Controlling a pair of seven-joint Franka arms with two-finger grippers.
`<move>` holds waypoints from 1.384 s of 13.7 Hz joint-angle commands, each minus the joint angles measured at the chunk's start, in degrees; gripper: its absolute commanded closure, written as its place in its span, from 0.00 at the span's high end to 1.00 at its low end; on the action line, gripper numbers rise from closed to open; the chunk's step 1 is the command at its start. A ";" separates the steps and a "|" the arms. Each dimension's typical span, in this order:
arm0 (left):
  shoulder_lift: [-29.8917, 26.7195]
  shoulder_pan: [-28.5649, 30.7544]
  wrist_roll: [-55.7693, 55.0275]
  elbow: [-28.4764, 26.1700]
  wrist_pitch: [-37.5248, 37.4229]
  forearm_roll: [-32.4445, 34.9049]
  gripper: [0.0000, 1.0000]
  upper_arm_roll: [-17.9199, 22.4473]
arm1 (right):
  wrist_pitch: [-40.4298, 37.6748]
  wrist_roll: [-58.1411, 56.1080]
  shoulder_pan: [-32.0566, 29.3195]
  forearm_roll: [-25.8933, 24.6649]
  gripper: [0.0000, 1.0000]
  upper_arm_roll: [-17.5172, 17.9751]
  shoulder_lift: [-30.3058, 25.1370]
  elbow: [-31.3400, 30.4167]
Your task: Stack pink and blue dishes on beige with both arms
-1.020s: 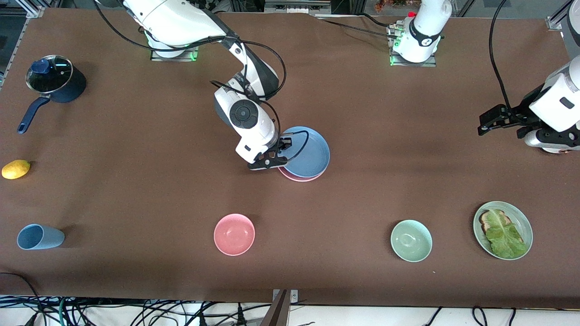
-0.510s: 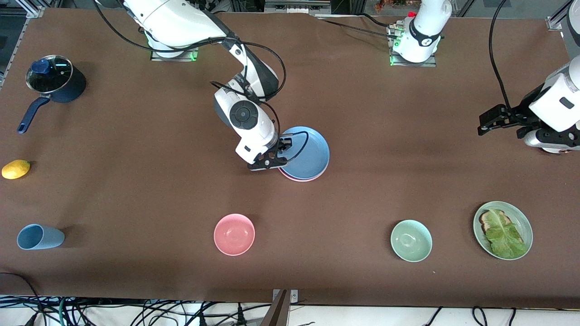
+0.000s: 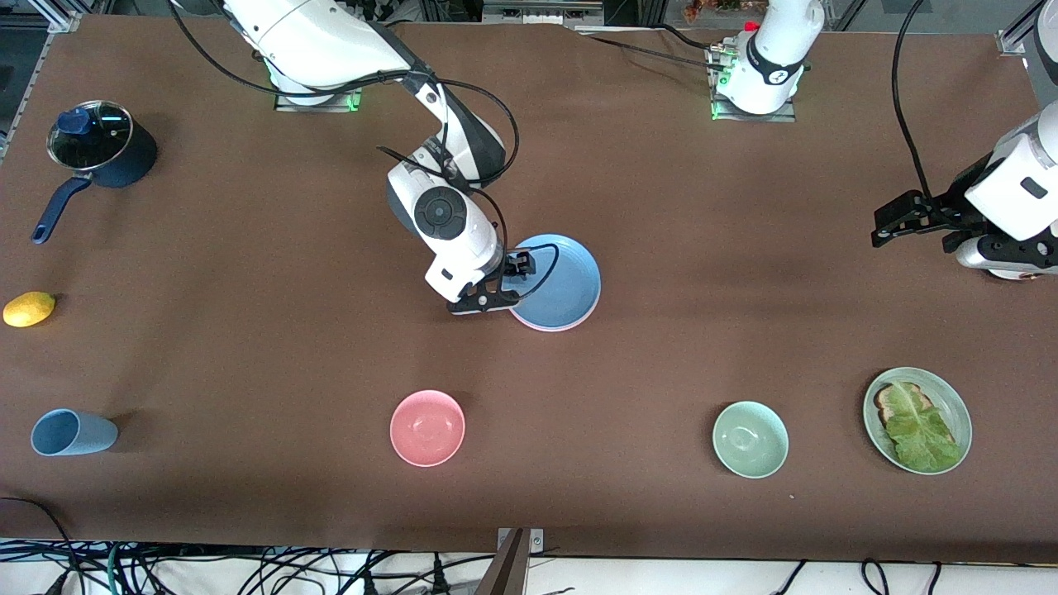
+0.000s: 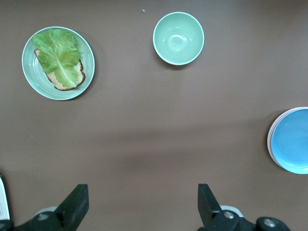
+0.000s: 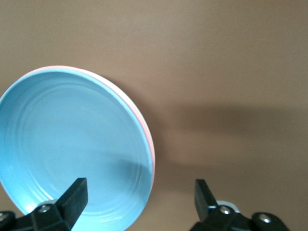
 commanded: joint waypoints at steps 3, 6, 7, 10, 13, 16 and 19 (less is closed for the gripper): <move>-0.32 0.23 -0.02 0.11 0.01 -0.73 1.00 -0.06 | -8.36 0.42 -0.09 -1.44 1.00 -4.81 -6.22 0.07; -0.32 0.23 -0.02 0.11 0.01 -0.73 1.00 -0.06 | -12.50 -0.11 -0.09 -1.44 1.00 -9.90 -10.61 0.16; -0.32 0.23 -0.02 0.11 0.01 -0.73 1.00 -0.06 | -13.38 -0.20 -0.09 -1.53 1.00 -11.58 -12.10 0.16; -0.32 0.14 -0.02 0.11 0.01 -0.73 1.00 -0.06 | -18.91 -0.28 -0.09 -1.97 1.00 -15.63 -16.59 0.24; -0.32 0.14 -0.02 0.11 0.01 -0.73 1.00 -0.06 | -22.26 -3.52 -0.09 -1.98 1.00 -20.02 -20.37 0.42; -0.32 0.14 -0.02 0.11 0.01 -0.73 1.00 -0.06 | -29.87 -9.92 -0.87 -2.05 1.00 -23.72 -24.67 2.97; -0.24 0.14 -0.02 0.11 0.01 -0.73 1.00 -0.06 | -32.81 -24.41 -7.36 -2.23 1.00 -24.16 -29.76 2.71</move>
